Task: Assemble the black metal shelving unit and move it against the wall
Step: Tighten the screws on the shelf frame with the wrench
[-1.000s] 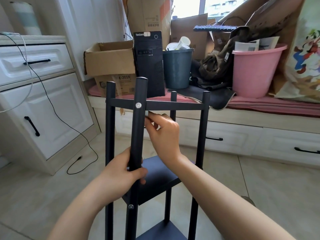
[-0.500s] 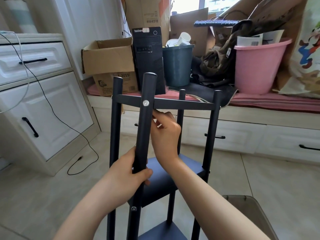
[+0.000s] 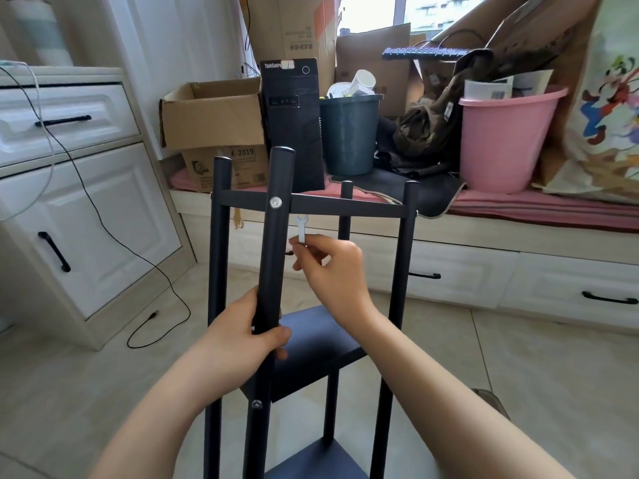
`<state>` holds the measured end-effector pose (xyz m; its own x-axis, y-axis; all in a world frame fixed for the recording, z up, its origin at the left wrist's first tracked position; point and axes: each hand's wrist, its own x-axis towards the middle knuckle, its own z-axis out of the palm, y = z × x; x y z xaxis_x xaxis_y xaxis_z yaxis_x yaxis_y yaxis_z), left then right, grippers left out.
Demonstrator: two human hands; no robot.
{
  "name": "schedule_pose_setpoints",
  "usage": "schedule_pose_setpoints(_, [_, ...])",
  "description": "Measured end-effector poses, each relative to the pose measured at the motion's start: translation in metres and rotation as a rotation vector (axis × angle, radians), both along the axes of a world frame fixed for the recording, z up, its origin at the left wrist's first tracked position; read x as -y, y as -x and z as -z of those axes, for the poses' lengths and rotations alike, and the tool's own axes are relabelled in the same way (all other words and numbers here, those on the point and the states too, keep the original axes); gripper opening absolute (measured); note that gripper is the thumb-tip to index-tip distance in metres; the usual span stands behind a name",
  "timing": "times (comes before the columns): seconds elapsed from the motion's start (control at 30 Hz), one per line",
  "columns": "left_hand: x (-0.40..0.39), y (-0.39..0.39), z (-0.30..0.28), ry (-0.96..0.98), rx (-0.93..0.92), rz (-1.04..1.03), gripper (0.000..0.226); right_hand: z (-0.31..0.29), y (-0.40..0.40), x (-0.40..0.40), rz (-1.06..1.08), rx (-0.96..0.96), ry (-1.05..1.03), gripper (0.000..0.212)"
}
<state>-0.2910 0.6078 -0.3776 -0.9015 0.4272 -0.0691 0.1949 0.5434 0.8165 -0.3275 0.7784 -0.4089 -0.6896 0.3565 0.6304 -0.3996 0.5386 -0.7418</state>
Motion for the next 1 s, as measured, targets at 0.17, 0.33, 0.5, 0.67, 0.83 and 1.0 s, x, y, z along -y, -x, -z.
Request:
schedule_pose_setpoints(0.17, [0.001, -0.001, 0.001, 0.012, -0.023, -0.015, 0.015, -0.020, -0.012, -0.012, -0.060, 0.101, -0.068, 0.014])
schedule_pose_setpoints(0.33, [0.004, -0.002, 0.002, 0.022, -0.022, -0.012, 0.015, -0.038, -0.021, -0.022, -0.082, 0.177, -0.191, 0.014])
schedule_pose_setpoints(0.5, [0.005, -0.002, 0.003, 0.020, -0.032, -0.006, 0.015, -0.045, -0.026, -0.020, -0.062, 0.145, -0.195, 0.014])
schedule_pose_setpoints(0.67, [0.005, -0.004, 0.003, 0.000, -0.028, -0.009, 0.015, -0.046, -0.027, -0.015, -0.042, 0.101, -0.204, 0.013])
schedule_pose_setpoints(0.83, [0.005, -0.005, 0.002, -0.018, -0.030, 0.000, 0.015, -0.038, -0.027, -0.009, 0.032, 0.006, -0.255, 0.012])
schedule_pose_setpoints(1.0, [0.007, -0.005, 0.005, -0.003, -0.038, 0.056, 0.017, -0.027, -0.026, -0.005, 0.111, -0.141, -0.281, 0.011])
